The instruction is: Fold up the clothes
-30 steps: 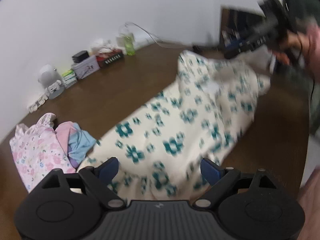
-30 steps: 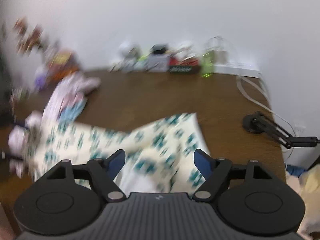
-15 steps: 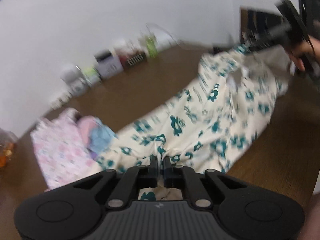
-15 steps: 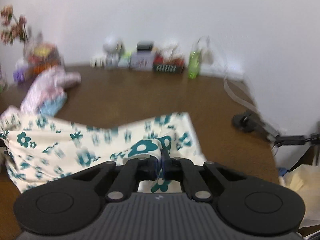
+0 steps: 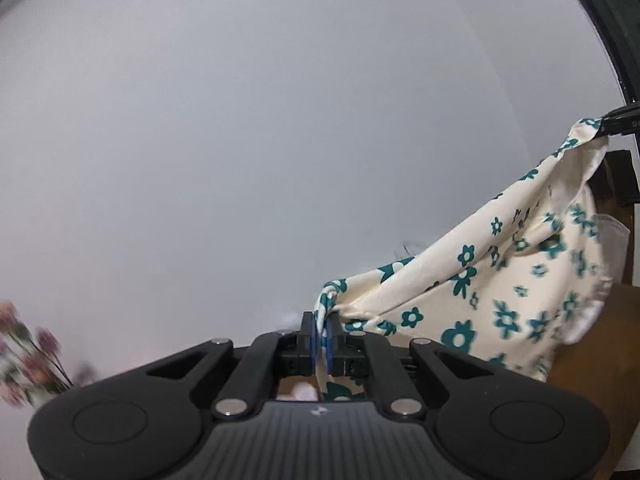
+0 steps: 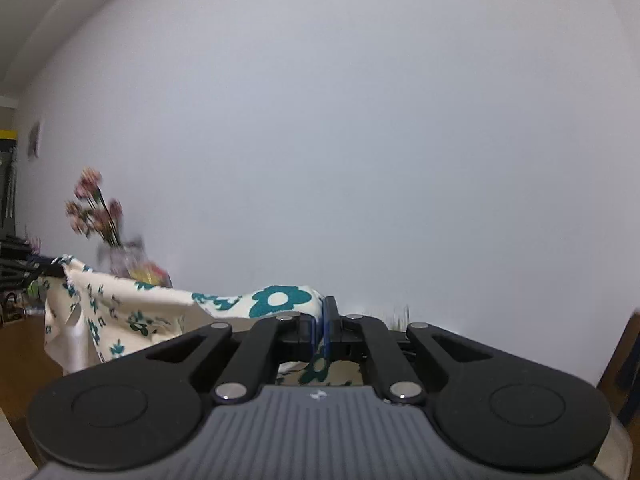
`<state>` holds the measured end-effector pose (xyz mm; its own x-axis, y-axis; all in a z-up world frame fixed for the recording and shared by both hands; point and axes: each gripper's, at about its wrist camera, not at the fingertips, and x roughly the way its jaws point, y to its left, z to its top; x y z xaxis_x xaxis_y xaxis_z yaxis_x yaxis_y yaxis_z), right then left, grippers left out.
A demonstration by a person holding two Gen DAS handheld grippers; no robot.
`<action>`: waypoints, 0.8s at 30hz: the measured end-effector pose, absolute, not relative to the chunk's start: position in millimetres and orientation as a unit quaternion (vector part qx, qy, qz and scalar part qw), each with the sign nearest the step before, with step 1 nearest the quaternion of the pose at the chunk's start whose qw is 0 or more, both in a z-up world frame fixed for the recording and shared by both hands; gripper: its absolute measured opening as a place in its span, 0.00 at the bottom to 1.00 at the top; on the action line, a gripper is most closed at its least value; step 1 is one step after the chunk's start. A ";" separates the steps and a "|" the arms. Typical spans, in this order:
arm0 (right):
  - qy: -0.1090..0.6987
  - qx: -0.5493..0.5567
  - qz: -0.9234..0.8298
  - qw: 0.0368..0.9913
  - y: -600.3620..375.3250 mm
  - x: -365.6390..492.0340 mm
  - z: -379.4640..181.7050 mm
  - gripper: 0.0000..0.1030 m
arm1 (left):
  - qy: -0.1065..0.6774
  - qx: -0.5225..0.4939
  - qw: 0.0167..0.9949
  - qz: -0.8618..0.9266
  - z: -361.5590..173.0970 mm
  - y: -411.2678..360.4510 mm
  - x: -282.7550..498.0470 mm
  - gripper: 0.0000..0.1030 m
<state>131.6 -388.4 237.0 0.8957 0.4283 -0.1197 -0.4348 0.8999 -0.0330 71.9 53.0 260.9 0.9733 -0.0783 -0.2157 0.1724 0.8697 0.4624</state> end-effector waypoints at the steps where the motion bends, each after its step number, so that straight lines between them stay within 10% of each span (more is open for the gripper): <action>1: 0.043 -0.033 0.222 0.974 -389.3 122.8 246.7 0.03 | 0.090 0.256 0.961 -0.062 271.2 51.0 71.5 0.04; 11: 0.144 -0.057 0.169 0.973 -357.8 236.0 232.7 0.03 | 0.249 0.268 0.927 -0.086 177.8 12.0 252.6 0.05; 14: 0.244 -0.067 0.136 0.958 -332.1 328.5 171.8 0.04 | 0.332 0.223 0.914 -0.065 121.3 26.6 348.8 0.22; 21: 0.332 -0.001 0.099 0.938 -332.9 414.0 64.5 0.49 | 0.416 0.121 0.898 -0.075 58.8 82.4 389.4 0.50; 24: 0.337 0.010 0.145 0.930 -339.0 385.8 57.5 0.50 | 0.433 0.108 0.886 -0.124 54.4 98.3 353.1 0.64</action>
